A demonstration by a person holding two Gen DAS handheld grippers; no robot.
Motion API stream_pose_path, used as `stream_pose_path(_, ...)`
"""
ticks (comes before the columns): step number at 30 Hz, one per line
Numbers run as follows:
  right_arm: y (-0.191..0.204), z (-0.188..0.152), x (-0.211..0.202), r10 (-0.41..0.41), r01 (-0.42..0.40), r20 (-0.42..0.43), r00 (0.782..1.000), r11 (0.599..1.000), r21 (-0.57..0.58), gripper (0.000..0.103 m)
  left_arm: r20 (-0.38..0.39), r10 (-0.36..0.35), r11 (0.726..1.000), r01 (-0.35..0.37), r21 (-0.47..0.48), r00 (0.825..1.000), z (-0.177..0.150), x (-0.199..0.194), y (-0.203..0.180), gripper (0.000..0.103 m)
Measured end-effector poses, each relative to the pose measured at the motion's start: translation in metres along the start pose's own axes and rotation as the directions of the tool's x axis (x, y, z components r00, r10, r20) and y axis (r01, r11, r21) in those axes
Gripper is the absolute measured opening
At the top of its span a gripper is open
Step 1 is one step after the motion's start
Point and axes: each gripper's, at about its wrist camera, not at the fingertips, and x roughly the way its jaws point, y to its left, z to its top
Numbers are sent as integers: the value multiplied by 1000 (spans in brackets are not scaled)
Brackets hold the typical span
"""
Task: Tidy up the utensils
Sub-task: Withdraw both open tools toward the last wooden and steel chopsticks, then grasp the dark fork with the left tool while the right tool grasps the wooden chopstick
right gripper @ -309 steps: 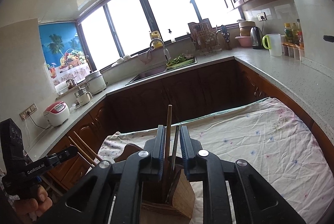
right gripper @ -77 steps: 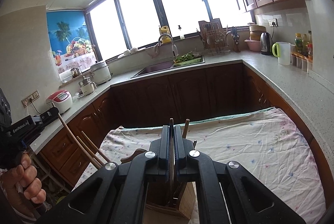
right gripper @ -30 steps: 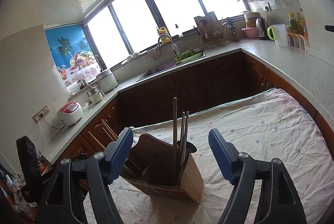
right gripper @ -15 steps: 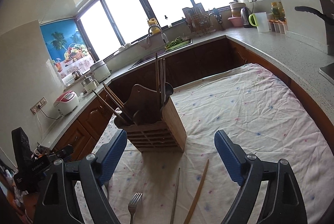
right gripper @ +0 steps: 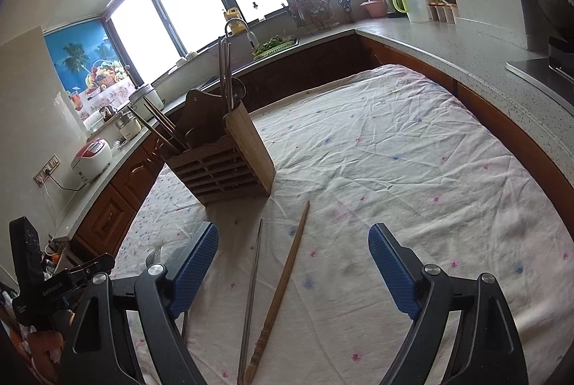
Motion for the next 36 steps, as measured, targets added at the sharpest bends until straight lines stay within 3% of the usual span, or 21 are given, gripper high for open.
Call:
stream_pose_path(13,12,-3,17,-15,14,-45,999,999,-42,85,-78,-7,1000,9,21,997,-5,19,-10,85)
stream_pose_path(18,13,-5,36,-30,26,-94,995,999,-48,75,-129,-17,1000,19,20,992,-12,34,-11,85)
stream_pose_path(20,12,-7,45,-39,33,-116,992,998,-50,63,-151,-26,999,30,23,988,-14,40,-13,85)
stream_pose_path(26,14,-9,77,-53,42,-179,982,997,-65,48,-219,-52,998,57,20,974,-18,62,-17,84)
stream_pose_path(31,14,-6,107,-72,55,-225,972,995,-81,44,-261,-45,997,58,43,964,-18,81,-24,83)
stream_pose_path(36,13,-1,132,-99,74,-256,962,992,-107,43,-301,-25,996,49,73,953,-19,99,-30,71)
